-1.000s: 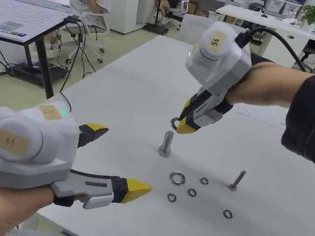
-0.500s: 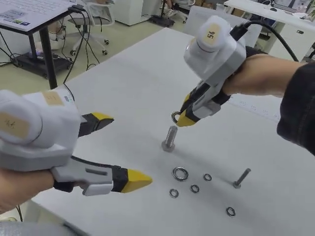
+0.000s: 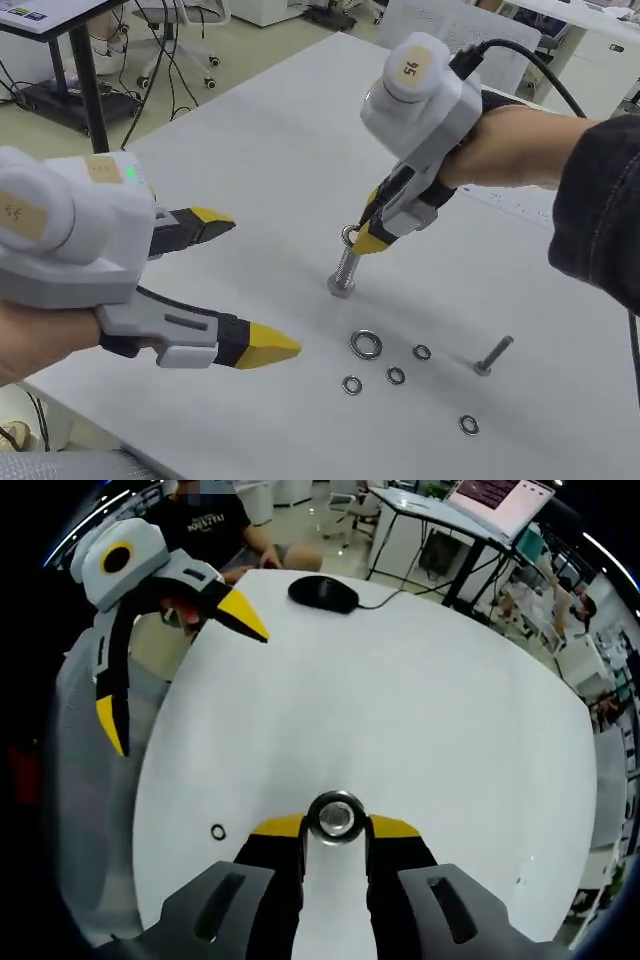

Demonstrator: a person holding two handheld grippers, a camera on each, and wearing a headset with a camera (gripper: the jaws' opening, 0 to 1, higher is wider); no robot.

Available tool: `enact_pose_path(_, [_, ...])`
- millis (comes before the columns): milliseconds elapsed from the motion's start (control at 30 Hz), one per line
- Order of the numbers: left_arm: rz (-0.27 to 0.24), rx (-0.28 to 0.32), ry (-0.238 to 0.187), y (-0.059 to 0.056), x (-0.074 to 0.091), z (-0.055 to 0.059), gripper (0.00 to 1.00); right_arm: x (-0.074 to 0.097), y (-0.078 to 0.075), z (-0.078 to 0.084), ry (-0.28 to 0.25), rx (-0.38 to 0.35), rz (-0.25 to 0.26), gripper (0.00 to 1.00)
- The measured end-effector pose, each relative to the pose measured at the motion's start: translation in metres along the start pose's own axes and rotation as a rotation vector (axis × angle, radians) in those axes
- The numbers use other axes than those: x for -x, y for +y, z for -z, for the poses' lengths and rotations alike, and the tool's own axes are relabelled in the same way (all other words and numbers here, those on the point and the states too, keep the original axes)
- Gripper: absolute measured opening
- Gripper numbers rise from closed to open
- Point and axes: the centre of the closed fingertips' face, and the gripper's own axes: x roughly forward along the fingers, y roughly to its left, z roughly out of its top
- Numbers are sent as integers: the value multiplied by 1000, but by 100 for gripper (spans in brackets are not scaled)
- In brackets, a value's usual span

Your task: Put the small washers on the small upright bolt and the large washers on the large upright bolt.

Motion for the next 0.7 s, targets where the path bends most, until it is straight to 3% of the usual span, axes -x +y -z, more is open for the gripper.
enact_pose_path(333, [12,-4,1,3,-4,2,88,-7,-1,6,21,-9,-12,23])
enact_pose_path(700, [26,-6,0,-5,-12,2,88,-13,2,6,34,-5,-26,23])
